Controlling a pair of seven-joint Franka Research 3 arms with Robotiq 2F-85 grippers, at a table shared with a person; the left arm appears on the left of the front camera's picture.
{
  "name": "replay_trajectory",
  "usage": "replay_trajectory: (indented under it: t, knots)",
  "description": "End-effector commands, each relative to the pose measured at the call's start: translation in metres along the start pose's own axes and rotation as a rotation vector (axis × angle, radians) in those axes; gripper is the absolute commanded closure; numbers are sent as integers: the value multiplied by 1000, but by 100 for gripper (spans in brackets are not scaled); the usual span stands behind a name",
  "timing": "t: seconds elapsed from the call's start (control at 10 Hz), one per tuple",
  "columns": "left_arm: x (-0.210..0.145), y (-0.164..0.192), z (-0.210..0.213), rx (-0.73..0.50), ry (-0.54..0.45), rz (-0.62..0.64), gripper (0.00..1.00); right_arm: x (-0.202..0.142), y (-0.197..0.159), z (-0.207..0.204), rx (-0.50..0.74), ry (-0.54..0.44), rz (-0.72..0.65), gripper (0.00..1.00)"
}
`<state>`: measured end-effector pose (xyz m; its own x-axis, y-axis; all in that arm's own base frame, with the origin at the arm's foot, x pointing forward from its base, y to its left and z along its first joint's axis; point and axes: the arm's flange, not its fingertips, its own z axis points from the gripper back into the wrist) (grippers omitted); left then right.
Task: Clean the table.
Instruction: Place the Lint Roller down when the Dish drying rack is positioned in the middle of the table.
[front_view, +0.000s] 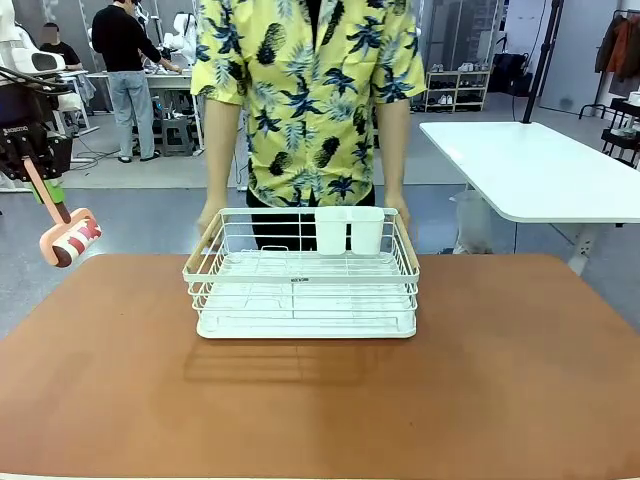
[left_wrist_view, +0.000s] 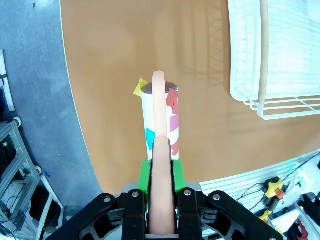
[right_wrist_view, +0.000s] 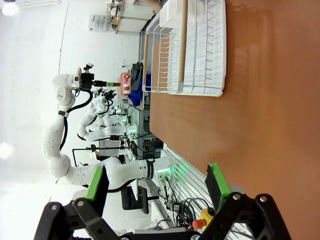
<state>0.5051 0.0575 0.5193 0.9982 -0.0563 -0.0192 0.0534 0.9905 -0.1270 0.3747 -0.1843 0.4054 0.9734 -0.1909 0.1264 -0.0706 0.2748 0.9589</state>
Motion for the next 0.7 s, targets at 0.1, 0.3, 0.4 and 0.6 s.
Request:
replay_trajectory:
  t: [0.1, 0.3, 0.4, 0.6]
  knots:
    - [1, 1, 5, 19, 11, 17, 79, 0, 3, 0, 7, -1, 10, 0]
    - [1, 1, 5, 19, 11, 17, 79, 0, 3, 0, 7, -1, 10, 0]
    - [1, 1, 5, 19, 11, 17, 79, 0, 3, 0, 7, -1, 10, 0]
    - [1, 1, 5, 19, 11, 17, 79, 0, 3, 0, 7, -1, 10, 0]
